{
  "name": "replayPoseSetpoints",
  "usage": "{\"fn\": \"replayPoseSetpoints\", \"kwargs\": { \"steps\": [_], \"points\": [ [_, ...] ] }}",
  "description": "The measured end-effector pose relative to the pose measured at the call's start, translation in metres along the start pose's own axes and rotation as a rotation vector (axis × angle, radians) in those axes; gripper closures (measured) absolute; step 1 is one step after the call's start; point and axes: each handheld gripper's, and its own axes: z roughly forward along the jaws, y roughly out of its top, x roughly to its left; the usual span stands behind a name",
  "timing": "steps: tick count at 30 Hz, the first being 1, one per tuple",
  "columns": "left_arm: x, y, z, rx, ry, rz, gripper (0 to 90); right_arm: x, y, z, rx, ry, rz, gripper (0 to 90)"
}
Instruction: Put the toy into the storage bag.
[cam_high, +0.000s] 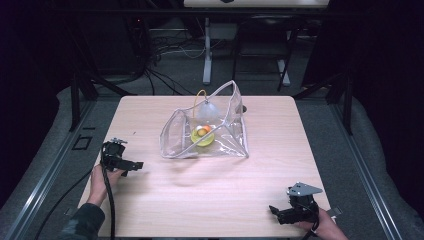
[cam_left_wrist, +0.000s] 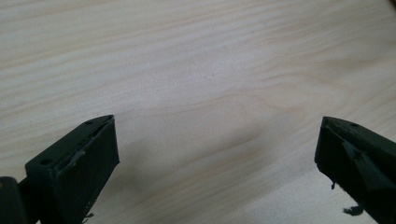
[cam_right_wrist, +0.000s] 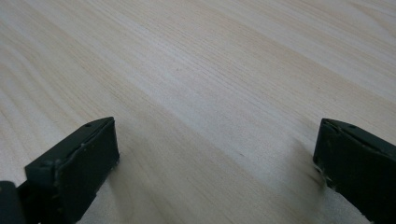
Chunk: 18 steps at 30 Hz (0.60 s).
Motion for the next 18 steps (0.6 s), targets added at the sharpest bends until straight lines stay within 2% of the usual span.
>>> {"fn": "replayPoseSetpoints", "kwargs": {
  "steps": [3,6,11,15,18],
  "points": [
    [0.0018,-0.0015,0.0031,0.012,-0.010,-0.015,0.0,0.0000,0.0000,0.0000,-0.001,0.000,0.000,0.0],
    [0.0019,-0.0022,0.0064,0.034,-0.024,-0.012,0.0,0.0000,0.0000,0.0000,0.000,0.000,0.000,0.0],
    [-0.0003,-0.0055,0.0067,0.015,-0.010,0.003,0.0,0.0000,0.0000,0.0000,-0.001,0.000,0.000,0.0],
    [-0.0036,-0.0082,0.0070,0.013,0.016,0.013,0.0,0.0000,0.0000,0.0000,0.000,0.000,0.000,0.0],
    [-0.0076,-0.0097,0.0082,0.021,0.052,0.047,0.0,0.0000,0.0000,0.0000,0.001,0.000,0.000,0.0]
  ]
}}
